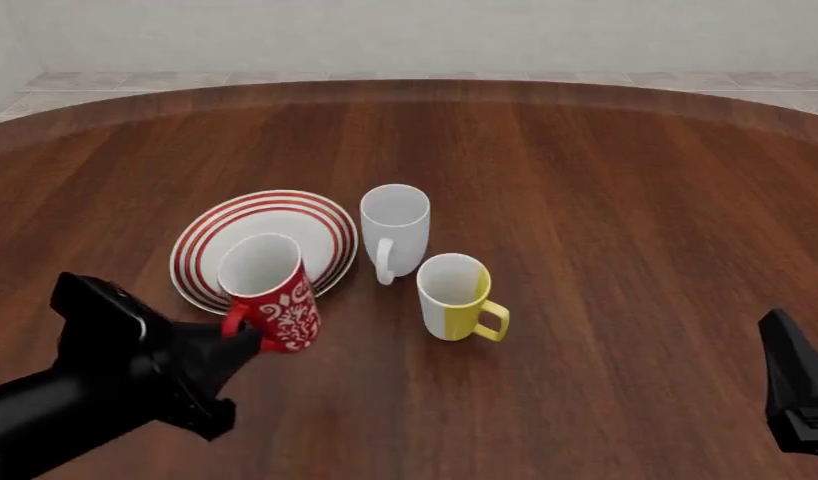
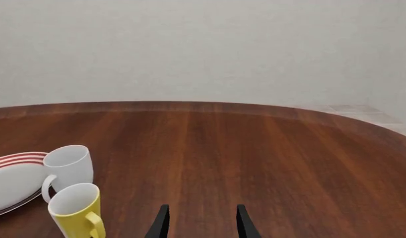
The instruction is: Pick up the red mug and put it on the plate
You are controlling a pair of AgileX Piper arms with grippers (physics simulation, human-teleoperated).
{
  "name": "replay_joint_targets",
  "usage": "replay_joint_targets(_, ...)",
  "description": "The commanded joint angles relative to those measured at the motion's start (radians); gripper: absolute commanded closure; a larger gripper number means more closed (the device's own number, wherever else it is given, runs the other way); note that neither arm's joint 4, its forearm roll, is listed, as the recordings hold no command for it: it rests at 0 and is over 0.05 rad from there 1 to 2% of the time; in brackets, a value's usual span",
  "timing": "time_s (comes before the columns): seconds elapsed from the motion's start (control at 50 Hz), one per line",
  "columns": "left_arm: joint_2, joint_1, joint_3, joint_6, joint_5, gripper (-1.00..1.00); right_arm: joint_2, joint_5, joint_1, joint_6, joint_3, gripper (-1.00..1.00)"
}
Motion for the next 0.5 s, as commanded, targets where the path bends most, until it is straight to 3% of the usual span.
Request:
replay_joint_targets(0.02,-0.007,0.039,-0.054,0.076,0.017,1.0,0.0,0.0,0.001,-0.002,-0.001,-1.0)
replay_joint_targets(0.5,0.101,0.206,-0.182,0.118,-0.052,1.0,0.0,0.003,0.002,-0.005,0.001,-1.0)
